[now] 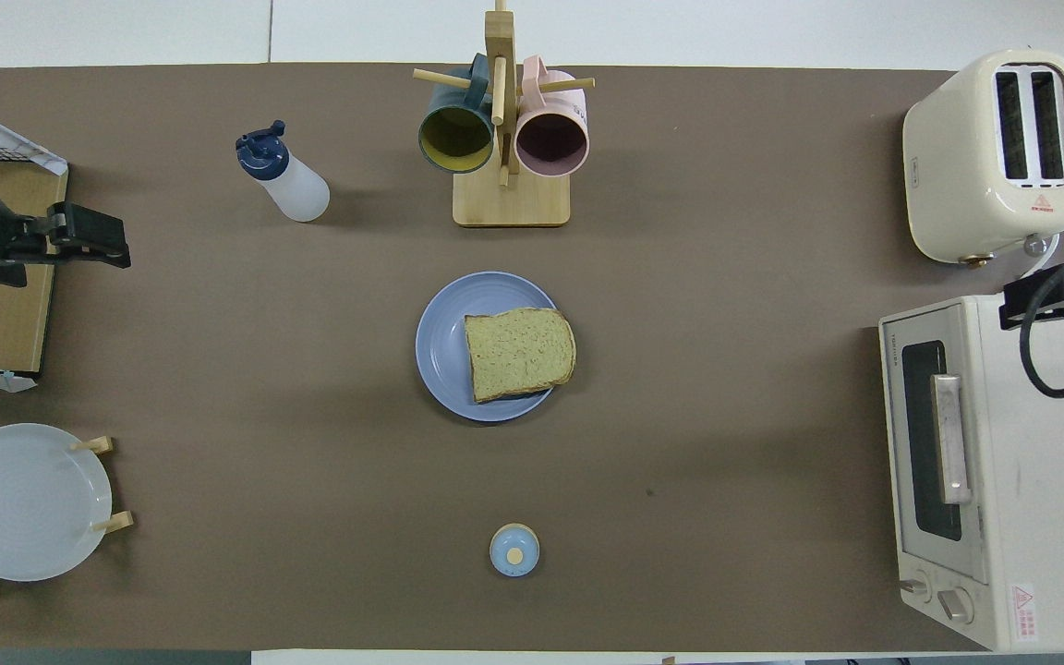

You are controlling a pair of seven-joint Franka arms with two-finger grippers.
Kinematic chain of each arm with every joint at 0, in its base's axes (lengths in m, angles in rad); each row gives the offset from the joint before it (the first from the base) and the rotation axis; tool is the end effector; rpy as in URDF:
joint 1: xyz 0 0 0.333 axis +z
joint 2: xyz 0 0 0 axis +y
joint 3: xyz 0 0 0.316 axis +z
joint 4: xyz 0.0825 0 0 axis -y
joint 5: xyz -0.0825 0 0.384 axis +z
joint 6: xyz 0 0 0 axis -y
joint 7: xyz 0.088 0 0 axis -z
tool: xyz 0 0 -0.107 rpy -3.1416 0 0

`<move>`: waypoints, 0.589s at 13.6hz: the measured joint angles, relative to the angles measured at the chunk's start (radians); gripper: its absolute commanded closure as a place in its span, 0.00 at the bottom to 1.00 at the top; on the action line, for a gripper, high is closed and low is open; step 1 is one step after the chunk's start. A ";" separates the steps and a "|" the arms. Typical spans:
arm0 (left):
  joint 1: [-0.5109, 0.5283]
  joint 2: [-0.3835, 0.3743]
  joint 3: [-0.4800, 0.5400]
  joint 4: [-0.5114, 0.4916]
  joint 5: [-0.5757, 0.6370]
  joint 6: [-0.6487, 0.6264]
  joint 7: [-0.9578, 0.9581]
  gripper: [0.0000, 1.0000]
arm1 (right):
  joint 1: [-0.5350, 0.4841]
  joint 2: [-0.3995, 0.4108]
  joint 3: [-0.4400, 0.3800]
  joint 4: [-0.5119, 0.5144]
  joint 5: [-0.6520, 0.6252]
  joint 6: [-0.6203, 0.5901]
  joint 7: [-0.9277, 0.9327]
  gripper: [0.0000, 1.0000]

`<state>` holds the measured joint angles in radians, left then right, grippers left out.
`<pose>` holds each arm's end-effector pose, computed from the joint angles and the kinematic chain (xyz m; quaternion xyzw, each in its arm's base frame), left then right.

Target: Put bread on plate and add seasoning

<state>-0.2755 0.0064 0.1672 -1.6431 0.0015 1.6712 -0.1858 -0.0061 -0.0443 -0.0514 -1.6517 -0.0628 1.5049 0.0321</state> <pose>0.5608 -0.0611 0.5955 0.9992 0.0387 0.0110 0.0003 0.5305 -0.0382 0.6055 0.9972 -0.0451 -0.0516 0.0296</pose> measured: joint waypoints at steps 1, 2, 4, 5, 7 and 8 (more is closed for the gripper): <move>0.013 -0.002 -0.004 -0.010 -0.005 0.000 0.039 0.00 | 0.000 0.000 0.000 0.000 0.000 0.000 0.000 0.00; 0.040 -0.004 -0.023 -0.013 -0.016 -0.002 0.065 0.00 | 0.000 0.000 0.000 0.000 0.000 0.000 0.000 0.00; 0.120 -0.012 -0.105 -0.013 -0.030 -0.010 0.085 0.00 | 0.000 0.000 0.000 0.000 0.000 0.000 0.000 0.00; 0.142 -0.017 -0.135 -0.013 -0.031 -0.020 0.085 0.00 | 0.000 0.000 0.000 0.000 0.000 0.000 0.000 0.00; 0.164 -0.032 -0.158 -0.009 -0.031 -0.046 0.085 0.00 | 0.000 0.000 0.000 0.000 0.000 0.000 0.000 0.00; 0.171 -0.044 -0.164 -0.003 -0.031 -0.078 0.085 0.00 | 0.000 0.000 0.000 0.000 0.000 0.000 0.000 0.00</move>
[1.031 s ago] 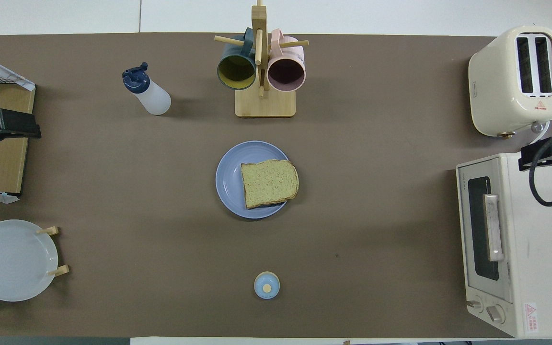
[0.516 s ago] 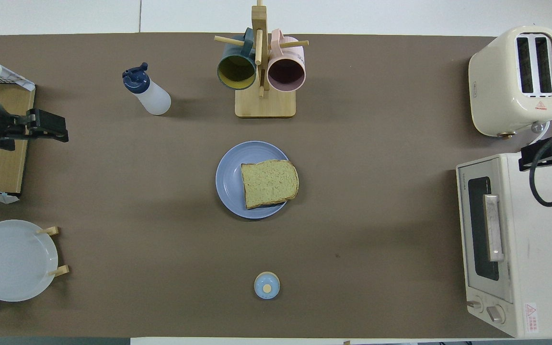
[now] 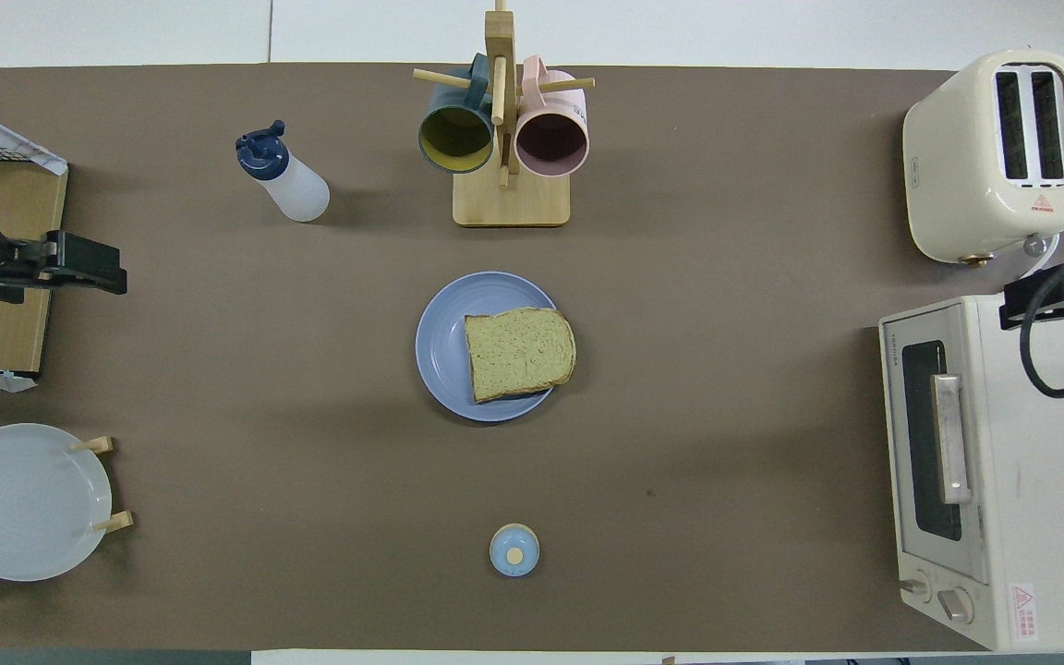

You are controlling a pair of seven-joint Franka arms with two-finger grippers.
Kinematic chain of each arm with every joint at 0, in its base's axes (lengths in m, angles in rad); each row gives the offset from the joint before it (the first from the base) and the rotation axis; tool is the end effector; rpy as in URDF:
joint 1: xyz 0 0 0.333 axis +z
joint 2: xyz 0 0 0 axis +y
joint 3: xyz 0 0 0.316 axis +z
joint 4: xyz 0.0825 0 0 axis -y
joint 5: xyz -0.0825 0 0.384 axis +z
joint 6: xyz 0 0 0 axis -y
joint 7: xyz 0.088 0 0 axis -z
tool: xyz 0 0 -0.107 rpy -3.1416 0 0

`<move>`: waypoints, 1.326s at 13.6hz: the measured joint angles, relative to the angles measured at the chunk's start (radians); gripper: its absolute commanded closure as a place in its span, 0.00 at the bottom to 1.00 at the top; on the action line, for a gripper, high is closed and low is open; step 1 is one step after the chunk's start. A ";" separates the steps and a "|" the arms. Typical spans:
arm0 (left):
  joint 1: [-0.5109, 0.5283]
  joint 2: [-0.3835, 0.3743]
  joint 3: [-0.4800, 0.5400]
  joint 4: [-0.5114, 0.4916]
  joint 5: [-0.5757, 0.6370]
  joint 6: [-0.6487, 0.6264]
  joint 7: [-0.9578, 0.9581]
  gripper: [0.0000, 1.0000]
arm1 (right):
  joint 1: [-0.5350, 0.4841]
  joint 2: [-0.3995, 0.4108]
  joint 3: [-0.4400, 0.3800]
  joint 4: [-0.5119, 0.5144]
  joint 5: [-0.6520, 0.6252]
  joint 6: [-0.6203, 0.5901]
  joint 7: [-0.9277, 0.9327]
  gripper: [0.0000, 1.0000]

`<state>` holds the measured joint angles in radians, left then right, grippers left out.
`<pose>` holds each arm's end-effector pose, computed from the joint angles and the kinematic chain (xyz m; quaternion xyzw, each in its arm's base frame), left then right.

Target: Put bread on plate and add seasoning

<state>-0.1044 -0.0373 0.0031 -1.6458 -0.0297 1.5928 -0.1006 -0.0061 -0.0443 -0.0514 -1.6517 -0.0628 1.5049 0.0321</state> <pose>0.5407 -0.0581 0.6115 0.9999 0.0001 -0.0093 0.0140 0.5305 -0.0382 0.6055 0.9972 -0.0451 -0.0516 0.0296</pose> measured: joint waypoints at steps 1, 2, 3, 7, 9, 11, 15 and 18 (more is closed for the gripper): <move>0.004 -0.012 -0.006 0.007 0.000 -0.030 0.000 0.00 | 0.000 0.000 0.000 0.000 0.000 0.000 0.000 0.00; 0.005 -0.023 -0.010 0.010 0.000 -0.044 0.000 0.00 | 0.000 0.000 0.000 0.000 0.000 0.000 0.000 0.00; 0.005 -0.032 -0.014 0.010 0.000 -0.049 0.000 0.00 | 0.000 0.000 0.000 0.000 0.000 0.000 0.000 0.00; 0.006 -0.034 -0.018 0.016 0.000 -0.050 0.000 0.00 | 0.000 0.000 0.000 0.000 0.000 0.000 0.000 0.00; 0.006 -0.033 -0.019 0.026 0.000 -0.054 0.001 0.00 | 0.000 0.000 0.000 0.000 0.000 0.000 0.000 0.00; -0.001 -0.033 -0.020 0.029 0.000 -0.057 0.004 0.00 | 0.000 0.000 0.000 0.000 0.000 0.000 0.000 0.00; -0.008 -0.032 -0.019 0.029 0.000 -0.057 0.006 0.00 | 0.000 0.000 0.000 0.000 0.000 0.000 0.000 0.00; -0.008 -0.032 -0.016 0.030 0.004 -0.057 0.010 0.00 | 0.000 0.000 0.000 0.000 0.000 0.000 0.000 0.00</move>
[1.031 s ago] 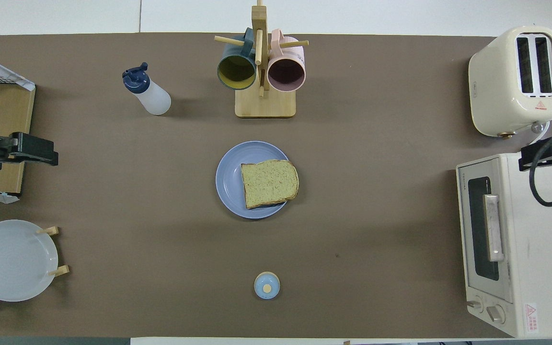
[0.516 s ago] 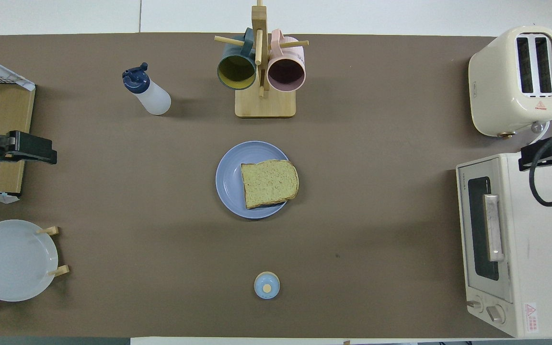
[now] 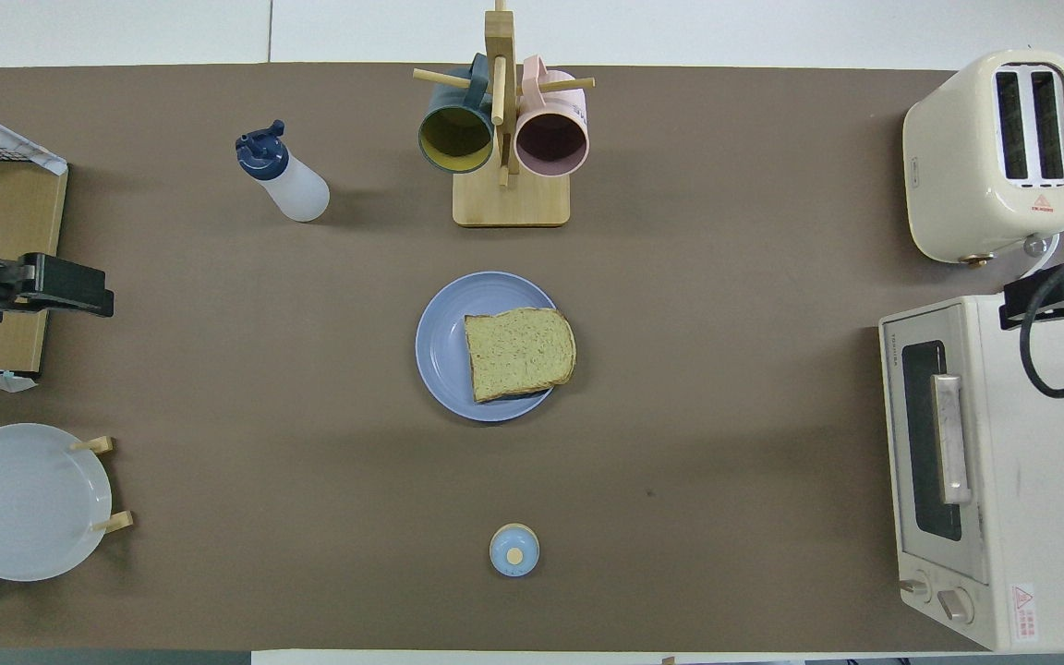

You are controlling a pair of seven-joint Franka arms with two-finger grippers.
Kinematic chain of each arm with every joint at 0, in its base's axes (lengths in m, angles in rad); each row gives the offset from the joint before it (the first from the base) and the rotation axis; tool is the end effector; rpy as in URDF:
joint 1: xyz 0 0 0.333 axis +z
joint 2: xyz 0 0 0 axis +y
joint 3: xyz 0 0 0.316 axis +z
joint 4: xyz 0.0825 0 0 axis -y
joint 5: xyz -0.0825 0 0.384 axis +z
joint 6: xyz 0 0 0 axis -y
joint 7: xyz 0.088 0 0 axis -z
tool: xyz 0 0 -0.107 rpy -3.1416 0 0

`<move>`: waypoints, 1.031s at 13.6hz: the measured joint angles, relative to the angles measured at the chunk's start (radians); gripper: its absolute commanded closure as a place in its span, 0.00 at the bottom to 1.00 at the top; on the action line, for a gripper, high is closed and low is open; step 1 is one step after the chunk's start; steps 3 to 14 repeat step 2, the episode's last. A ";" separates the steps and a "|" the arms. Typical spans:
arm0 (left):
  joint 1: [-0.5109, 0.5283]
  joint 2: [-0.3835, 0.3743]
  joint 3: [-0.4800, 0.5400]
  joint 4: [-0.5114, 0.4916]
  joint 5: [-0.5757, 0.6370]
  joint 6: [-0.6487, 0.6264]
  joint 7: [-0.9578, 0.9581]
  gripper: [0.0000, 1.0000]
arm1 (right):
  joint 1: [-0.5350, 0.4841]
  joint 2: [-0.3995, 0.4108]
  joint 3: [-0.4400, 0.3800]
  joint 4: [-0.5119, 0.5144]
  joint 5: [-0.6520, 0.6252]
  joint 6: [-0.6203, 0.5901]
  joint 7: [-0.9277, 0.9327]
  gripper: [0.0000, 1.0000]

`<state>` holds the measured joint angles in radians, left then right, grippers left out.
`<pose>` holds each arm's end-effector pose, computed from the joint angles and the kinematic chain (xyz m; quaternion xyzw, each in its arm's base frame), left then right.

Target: Put bread on plate and add seasoning

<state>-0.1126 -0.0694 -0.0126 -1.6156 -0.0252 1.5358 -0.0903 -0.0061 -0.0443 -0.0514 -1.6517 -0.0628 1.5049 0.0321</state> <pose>0.5246 -0.0691 0.6380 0.9998 -0.0178 -0.0065 0.0115 0.5305 -0.0382 0.6055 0.9972 -0.0451 -0.0516 0.0296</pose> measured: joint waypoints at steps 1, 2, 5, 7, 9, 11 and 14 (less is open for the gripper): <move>0.000 0.000 0.000 0.000 0.000 0.000 0.001 0.00 | 0.000 0.000 0.000 0.000 0.000 0.000 0.000 0.00; 0.000 0.000 0.000 0.000 0.000 0.000 0.001 0.00 | 0.000 0.000 0.000 0.000 0.000 0.000 0.000 0.00; 0.000 0.000 0.000 0.000 0.000 0.000 0.001 0.00 | 0.000 0.000 0.000 0.000 0.000 0.000 0.000 0.00; 0.000 0.000 0.000 0.000 0.000 0.000 0.001 0.00 | 0.000 0.000 0.000 0.000 0.000 0.000 0.000 0.00; 0.000 0.000 0.000 0.000 0.000 0.000 0.001 0.00 | 0.000 0.000 0.000 0.000 0.000 0.000 0.000 0.00; 0.000 0.000 0.000 0.000 0.000 0.000 0.001 0.00 | 0.000 0.000 0.000 0.000 0.000 0.000 0.000 0.00; 0.000 0.000 0.000 0.000 0.000 0.000 0.001 0.00 | 0.000 0.000 0.000 0.000 0.000 0.000 0.000 0.00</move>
